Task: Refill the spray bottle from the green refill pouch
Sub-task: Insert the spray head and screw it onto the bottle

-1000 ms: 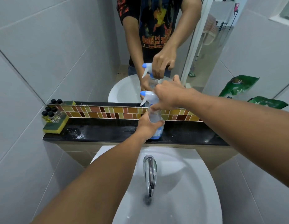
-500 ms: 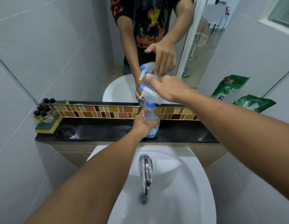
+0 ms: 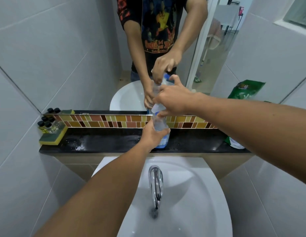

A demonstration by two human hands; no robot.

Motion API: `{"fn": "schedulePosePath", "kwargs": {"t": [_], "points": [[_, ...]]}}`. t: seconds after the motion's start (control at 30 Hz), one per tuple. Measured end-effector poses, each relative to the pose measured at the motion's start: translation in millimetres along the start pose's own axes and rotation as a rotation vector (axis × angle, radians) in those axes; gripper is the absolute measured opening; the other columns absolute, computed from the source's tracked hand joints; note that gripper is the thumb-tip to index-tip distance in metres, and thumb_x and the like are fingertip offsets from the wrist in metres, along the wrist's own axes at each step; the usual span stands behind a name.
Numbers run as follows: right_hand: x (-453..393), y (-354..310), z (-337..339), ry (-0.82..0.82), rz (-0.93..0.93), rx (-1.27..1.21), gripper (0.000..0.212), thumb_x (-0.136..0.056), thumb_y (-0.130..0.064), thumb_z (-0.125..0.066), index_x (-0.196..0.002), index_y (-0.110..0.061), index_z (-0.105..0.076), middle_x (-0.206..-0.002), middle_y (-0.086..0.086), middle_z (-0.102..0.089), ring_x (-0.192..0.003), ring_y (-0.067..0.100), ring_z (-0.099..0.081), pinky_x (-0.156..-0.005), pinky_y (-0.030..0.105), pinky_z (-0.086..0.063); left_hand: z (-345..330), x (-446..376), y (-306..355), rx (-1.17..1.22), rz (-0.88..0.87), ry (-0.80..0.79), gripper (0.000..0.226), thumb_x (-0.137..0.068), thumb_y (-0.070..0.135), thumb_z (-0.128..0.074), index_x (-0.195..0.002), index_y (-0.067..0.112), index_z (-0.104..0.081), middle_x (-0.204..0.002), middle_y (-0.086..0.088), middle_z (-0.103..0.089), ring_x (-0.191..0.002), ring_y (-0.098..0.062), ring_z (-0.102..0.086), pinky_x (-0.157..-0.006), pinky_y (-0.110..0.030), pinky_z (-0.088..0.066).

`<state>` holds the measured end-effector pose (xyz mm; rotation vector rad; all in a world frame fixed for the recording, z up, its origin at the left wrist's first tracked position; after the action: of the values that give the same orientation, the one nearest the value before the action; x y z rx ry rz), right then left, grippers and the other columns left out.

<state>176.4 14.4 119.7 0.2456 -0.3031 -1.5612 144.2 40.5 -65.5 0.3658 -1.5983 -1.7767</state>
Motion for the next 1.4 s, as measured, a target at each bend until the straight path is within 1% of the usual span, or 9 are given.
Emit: {"fn": "schedulePosePath", "kwargs": {"t": [0.17,0.4,0.53,0.6,0.67,0.73,0.9,1.23,1.4], "points": [[-6,16,-15,0.015,-0.284,-0.106,0.058,-0.087,-0.072,-0.058,-0.063,-0.025,-0.035,-0.061,-0.007,-0.039,-0.059,0.014,-0.033,-0.101,0.067,-0.023,2,0,1,-0.005,-0.002,0.020,0.050,-0.085,0.031,-0.084,-0.126,0.028,-0.055,-0.120,0.002,-0.065,-0.107,-0.019,-0.061,-0.085,-0.035,-0.047],[7,21,-22,-0.033,-0.688,-0.127,0.052,-0.091,-0.066,-0.052,-0.064,-0.021,-0.052,-0.060,-0.003,-0.054,-0.057,0.016,-0.043,-0.103,0.066,-0.014,1,1,2,0.032,-0.016,0.010,0.058,-0.084,0.025,-0.085,-0.134,0.022,-0.056,-0.129,-0.003,-0.066,-0.120,-0.025,-0.060,-0.097,-0.041,-0.050],[22,34,-36,-0.166,-0.742,-0.542,0.095,-0.081,-0.093,-0.018,-0.103,-0.015,-0.068,-0.096,0.002,-0.063,-0.086,0.023,-0.055,-0.088,0.052,-0.041,0,0,1,0.042,-0.025,-0.004,0.060,-0.085,0.024,-0.085,-0.136,0.023,-0.054,-0.130,-0.003,-0.064,-0.122,-0.025,-0.058,-0.102,-0.042,-0.049],[26,44,-37,-0.176,-0.679,-0.877,0.083,-0.089,-0.084,-0.020,-0.127,-0.022,-0.060,-0.117,0.006,-0.062,-0.096,0.024,-0.062,-0.074,0.040,-0.046,0,0,1,0.041,-0.027,-0.012,0.056,-0.085,0.024,-0.084,-0.132,0.028,-0.054,-0.124,0.002,-0.063,-0.119,-0.022,-0.058,-0.095,-0.037,-0.046],[22,54,-16,-0.089,-0.425,-0.755,0.040,-0.103,-0.040,-0.045,-0.137,-0.023,-0.054,-0.133,0.003,-0.058,-0.117,0.029,-0.061,-0.083,0.039,-0.047,-1,0,0,0.040,-0.018,-0.019,0.056,-0.085,0.025,-0.084,-0.130,0.032,-0.052,-0.120,0.008,-0.061,-0.116,-0.019,-0.057,-0.092,-0.036,-0.045],[21,51,-10,-0.087,-0.168,-0.499,0.070,-0.092,0.000,-0.052,-0.150,-0.037,-0.039,-0.148,0.000,-0.045,-0.130,0.028,-0.049,-0.093,0.042,-0.048,-1,0,0,0.030,-0.011,-0.015,0.057,-0.085,0.025,-0.083,-0.132,0.032,-0.052,-0.121,0.007,-0.061,-0.117,-0.019,-0.056,-0.092,-0.036,-0.045],[14,5,1,-0.009,0.214,0.094,0.075,-0.086,-0.023,-0.076,-0.146,-0.048,-0.039,-0.163,0.007,-0.027,-0.145,0.034,-0.028,-0.106,0.059,-0.036,0,-2,2,-0.023,-0.025,0.009,0.056,-0.084,0.029,-0.084,-0.131,0.030,-0.053,-0.124,0.003,-0.061,-0.117,-0.021,-0.058,-0.092,-0.035,-0.046],[-3,0,-6,-0.032,0.100,-0.057,0.033,-0.087,-0.048,-0.074,-0.112,-0.028,-0.064,-0.107,-0.006,-0.060,-0.111,0.023,-0.051,-0.096,0.062,-0.030,0,-1,-6,0.031,0.004,0.035,0.049,-0.084,0.028,-0.084,-0.123,0.029,-0.054,-0.109,0.006,-0.063,-0.098,-0.013,-0.059,-0.083,-0.031,-0.044],[-7,18,-26,-0.070,-0.191,-0.223,0.053,-0.084,-0.066,-0.066,-0.070,-0.033,-0.027,-0.069,-0.012,-0.037,-0.065,0.015,-0.038,-0.100,0.068,-0.025,2,1,-1,0.004,0.000,0.050,0.046,-0.084,0.029,-0.084,-0.118,0.033,-0.054,-0.113,0.005,-0.065,-0.103,-0.015,-0.061,-0.083,-0.028,-0.047]]}}
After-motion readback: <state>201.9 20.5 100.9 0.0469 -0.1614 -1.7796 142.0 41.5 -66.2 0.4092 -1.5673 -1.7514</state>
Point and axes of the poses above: each hand's wrist, its own x-axis away from the middle knuckle, its own z-axis out of the back of the hand, y = z × x, the point moved 10 cm from there along -x, towards the middle knuckle
